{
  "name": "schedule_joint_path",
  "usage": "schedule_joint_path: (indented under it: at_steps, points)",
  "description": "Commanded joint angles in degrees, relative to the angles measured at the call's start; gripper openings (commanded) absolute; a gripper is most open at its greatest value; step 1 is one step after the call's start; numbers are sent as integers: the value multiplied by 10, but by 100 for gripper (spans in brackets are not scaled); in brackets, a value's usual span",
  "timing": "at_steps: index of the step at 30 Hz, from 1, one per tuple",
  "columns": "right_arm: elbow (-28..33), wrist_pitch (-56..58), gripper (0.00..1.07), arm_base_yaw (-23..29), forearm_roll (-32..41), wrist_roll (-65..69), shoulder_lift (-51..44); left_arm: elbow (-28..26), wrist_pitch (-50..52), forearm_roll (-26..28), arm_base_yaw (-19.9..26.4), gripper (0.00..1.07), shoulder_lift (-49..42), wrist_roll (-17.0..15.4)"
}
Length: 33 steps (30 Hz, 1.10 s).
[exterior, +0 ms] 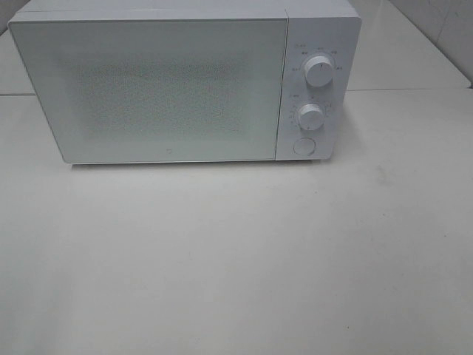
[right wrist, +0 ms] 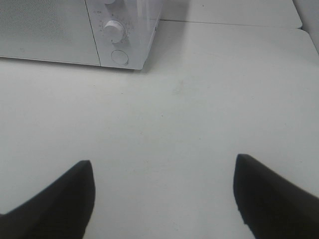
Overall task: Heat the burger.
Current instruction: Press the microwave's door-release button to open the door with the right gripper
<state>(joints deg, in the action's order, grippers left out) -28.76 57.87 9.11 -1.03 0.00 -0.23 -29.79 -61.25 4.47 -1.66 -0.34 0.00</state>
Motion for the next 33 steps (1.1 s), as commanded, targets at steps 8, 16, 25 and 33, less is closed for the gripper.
schedule_joint_path:
  at_steps: [8,16,25,33]
  points:
    - [2,-10,76,-5,2,0,-15,1,-1,3,2,100,-8,0]
    - [-5,-16,76,-5,5,0,-3,1,-1,3,2,100,-8,0]
    - [-18,-95,76,-5,7,0,92,1,-1,3,2,100,-8,0]
    - [-18,-171,76,-5,7,0,166,1,-1,3,2,100,-8,0]
